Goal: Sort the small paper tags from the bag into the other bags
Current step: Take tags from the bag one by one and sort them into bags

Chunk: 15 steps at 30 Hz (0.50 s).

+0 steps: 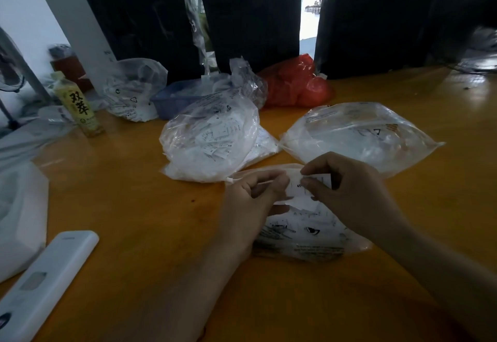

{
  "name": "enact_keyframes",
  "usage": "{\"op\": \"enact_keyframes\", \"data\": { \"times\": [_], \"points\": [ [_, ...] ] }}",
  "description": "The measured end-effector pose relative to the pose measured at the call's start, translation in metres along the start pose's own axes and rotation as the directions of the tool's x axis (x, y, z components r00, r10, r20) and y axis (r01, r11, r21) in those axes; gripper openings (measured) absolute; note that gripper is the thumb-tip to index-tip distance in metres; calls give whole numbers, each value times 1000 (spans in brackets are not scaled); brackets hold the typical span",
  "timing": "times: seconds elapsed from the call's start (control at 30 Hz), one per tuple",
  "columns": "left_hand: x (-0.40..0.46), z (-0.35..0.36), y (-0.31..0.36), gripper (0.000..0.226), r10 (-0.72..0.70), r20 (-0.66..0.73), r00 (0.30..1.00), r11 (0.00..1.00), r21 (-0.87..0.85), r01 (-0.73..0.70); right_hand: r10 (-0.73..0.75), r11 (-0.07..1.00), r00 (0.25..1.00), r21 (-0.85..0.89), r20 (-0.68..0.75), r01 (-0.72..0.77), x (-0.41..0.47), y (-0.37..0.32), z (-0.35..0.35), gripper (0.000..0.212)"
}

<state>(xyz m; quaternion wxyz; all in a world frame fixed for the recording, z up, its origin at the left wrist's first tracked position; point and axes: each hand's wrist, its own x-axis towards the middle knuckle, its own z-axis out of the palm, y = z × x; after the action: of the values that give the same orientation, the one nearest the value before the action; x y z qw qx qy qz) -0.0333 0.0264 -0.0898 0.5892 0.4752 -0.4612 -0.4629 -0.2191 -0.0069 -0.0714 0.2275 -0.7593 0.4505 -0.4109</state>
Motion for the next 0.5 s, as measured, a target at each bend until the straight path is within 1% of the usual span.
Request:
{"op": "enact_keyframes", "data": {
  "times": [0.13, 0.27, 0.4, 0.5],
  "points": [
    [2, -3, -3, 21, 17, 31, 999, 998, 65, -19, 1, 999, 1000, -49, -17, -2, 0, 0, -1, 12],
    [2, -4, -4, 23, 17, 18, 1000, 995, 97, -18, -8, 1000, 1000, -26, 12, 8, -1, -3, -1, 12],
    [3, -5, -4, 19, 15, -21, 1000, 999, 43, -14, -3, 1000, 1000, 20, 22, 2, -1, -5, -1, 11],
    [4, -5, -5, 26, 18, -35, 999, 999, -35, -19, 10, 1000, 1000, 18, 6, -10, 0, -4, -2, 12]
  ]
}}
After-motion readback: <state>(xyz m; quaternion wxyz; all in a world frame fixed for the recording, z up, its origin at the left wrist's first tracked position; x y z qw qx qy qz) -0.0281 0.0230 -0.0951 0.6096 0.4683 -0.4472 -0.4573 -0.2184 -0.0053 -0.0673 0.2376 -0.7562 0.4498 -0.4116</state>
